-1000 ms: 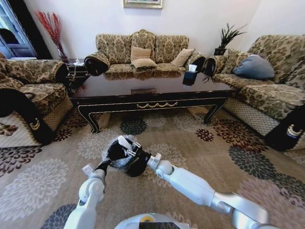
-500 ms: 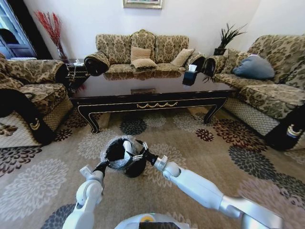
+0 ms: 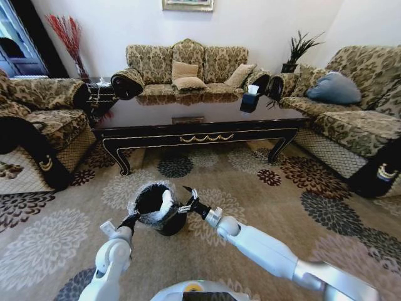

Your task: Move to the front of the table and pick up the trash from the floor, then place it into the trash bin.

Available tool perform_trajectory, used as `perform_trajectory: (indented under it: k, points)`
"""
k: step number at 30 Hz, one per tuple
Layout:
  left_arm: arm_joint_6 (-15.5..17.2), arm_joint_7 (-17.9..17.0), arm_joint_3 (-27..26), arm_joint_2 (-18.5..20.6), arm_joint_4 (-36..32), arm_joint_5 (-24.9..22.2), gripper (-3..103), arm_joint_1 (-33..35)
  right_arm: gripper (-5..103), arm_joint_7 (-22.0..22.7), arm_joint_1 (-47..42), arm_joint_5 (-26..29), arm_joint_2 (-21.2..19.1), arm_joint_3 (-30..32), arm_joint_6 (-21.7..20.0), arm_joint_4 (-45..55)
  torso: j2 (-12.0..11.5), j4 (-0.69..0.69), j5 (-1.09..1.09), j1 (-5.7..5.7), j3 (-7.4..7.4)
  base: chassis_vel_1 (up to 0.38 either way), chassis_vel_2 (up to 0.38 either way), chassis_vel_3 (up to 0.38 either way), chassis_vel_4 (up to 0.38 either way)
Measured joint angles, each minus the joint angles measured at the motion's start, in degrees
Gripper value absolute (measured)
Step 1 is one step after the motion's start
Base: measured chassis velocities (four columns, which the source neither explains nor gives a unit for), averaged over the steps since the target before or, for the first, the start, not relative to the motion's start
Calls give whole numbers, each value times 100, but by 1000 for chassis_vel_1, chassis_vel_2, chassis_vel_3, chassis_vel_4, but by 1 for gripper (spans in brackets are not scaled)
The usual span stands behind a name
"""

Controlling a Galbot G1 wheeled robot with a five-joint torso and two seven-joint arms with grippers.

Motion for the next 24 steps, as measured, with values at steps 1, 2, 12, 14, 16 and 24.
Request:
perform_trajectory:
  k: [1,2,12,14,16,24]
  points:
    - [-5,2,-2,0,-1,-2,3,4,100,1,-1,1,-14,14,1,5,0,-2,0,0,0,0,0,0,0]
    - [-7,-1,-5,-2,-2,3,3,8,100,1,-2,2,-24,16,2,14,0,-2,0,0,0,0,0,0,0]
    - [-5,-5,-96,44,-42,3,3,67,100,368,-15,-33,-26,105,-60,-8,0,0,0,0,0,0,0,0,0]
    - [-5,-5,-174,73,-44,-16,3,83,100,566,-30,-75,-9,169,-178,-37,0,0,0,0,0,0,0,0,0]
    - [-5,-37,-369,151,-44,-66,3,107,100,1086,-66,-163,42,337,-536,-105,0,0,-1,0,0,0,0,0,0]
    - [-40,-321,-874,450,9,-168,3,194,100,2503,-108,-229,293,874,-1411,-353,0,1,0,0,0,0,0,0,0]
